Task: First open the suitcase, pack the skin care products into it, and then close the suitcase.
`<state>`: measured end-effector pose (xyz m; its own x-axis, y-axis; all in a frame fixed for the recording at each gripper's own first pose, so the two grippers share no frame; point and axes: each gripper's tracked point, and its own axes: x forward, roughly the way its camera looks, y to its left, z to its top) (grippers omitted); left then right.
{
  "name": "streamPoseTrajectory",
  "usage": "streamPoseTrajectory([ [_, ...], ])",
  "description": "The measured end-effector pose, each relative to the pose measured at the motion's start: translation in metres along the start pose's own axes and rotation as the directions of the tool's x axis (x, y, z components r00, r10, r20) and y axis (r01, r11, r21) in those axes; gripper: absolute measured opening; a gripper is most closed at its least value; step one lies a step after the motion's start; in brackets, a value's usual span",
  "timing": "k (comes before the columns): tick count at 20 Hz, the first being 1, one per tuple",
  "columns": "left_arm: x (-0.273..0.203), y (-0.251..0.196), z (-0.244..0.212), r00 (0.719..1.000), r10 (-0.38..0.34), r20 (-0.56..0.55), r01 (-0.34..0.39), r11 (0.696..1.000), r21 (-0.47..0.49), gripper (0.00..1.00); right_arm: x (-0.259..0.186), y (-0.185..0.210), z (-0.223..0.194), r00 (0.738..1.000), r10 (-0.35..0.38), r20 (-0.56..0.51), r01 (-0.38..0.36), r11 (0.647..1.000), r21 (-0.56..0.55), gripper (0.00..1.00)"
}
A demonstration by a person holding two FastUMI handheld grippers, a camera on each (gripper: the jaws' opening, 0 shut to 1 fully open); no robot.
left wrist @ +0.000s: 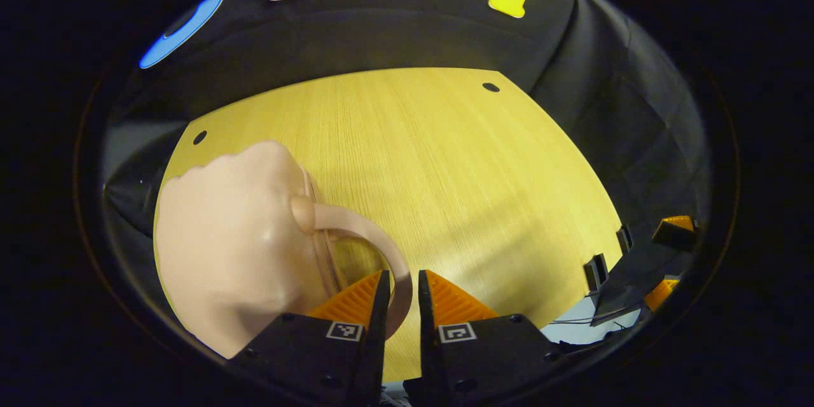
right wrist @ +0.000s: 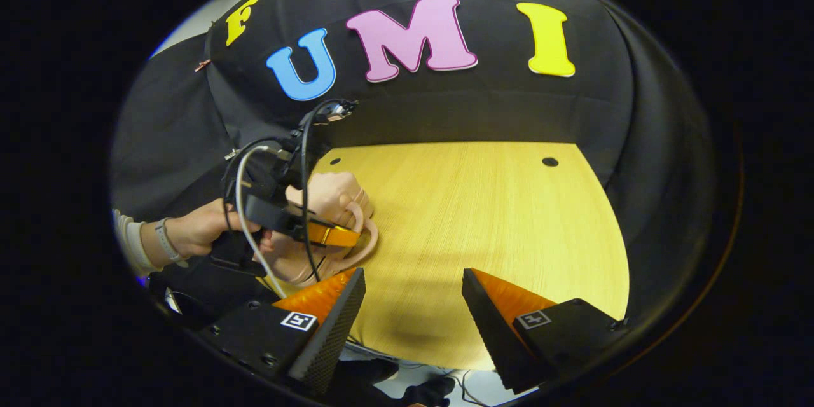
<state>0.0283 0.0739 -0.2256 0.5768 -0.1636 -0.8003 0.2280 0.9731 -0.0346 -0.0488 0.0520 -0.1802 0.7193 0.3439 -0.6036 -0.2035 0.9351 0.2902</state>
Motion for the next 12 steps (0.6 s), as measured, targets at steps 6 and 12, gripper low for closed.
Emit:
streamPoseTrajectory([
  [6, -0.101, -0.007, 0.084, 0.906, 0.086, 0.415, -0.122, 0.991, 0.061, 0.81, -0.009, -0.027, 0.095, 0.962, -0.128, 0.242, 0.154, 0.984, -0.091, 0.97],
  [12, -0.197, -0.026, 0.142, 0.755, 0.095, 0.648, -0.175, 0.983, 0.061, 0.91, -0.056, -0.023, 0.214, 0.797, -0.214, 0.565, 0.373, 0.910, -0.181, 0.98],
])
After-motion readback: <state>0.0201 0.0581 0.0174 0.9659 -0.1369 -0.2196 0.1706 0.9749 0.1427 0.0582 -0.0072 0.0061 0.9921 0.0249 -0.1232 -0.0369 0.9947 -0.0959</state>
